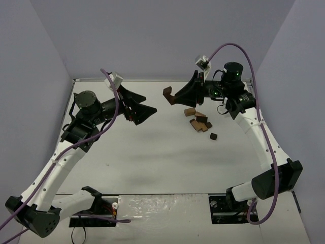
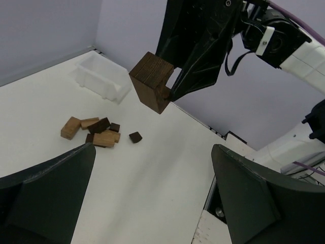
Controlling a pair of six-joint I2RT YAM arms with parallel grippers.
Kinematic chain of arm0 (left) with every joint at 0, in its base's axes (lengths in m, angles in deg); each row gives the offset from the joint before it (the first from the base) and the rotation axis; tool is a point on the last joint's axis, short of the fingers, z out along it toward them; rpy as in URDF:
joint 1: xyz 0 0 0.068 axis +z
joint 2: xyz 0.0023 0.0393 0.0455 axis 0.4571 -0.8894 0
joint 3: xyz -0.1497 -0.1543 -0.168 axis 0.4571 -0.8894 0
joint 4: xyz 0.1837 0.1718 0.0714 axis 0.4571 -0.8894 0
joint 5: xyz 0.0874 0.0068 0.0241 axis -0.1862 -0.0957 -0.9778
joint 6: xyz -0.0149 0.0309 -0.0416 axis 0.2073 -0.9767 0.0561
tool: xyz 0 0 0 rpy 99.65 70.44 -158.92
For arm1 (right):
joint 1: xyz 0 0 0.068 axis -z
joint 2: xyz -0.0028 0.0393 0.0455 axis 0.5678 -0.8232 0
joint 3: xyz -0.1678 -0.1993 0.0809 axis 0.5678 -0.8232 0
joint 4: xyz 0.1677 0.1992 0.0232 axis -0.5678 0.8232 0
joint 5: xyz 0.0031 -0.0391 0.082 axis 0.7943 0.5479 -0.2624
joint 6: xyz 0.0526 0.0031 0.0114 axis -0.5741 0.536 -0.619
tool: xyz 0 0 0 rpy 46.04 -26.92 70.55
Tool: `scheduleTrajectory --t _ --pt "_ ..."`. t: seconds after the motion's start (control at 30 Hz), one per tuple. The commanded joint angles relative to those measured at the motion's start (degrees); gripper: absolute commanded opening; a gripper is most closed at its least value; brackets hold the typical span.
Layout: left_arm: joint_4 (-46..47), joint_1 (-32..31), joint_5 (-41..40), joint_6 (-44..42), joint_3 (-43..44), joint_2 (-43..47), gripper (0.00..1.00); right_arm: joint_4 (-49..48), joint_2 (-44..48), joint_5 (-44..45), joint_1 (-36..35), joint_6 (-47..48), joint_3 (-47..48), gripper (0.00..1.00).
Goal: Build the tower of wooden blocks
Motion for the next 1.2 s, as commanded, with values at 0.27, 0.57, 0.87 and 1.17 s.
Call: scheduleTrajectory --t 0.27,0.57,0.87,1.17 --pt "12.01 -5.67 3.62 -9.01 5.48 -3.26 0.87 -4.19 -5.58 -13.11 -4.93 4.12 10.85 0.00" --pt "14.69 -5.75 6.66 -11.89 5.92 -6.04 0.78 -4.12 -6.96 -17.41 -5.28 4.92 13.17 0.00" --pt "18.07 -5.75 8.91 -14.13 6.61 -7.01 0.69 -4.02 -8.38 -19.81 -5.36 5.34 13.88 0.00" --pt "19.83 -5.84 10.81 -12.73 6.49 -8.05 0.46 -4.10 -8.56 -19.89 -5.45 5.51 14.06 0.00"
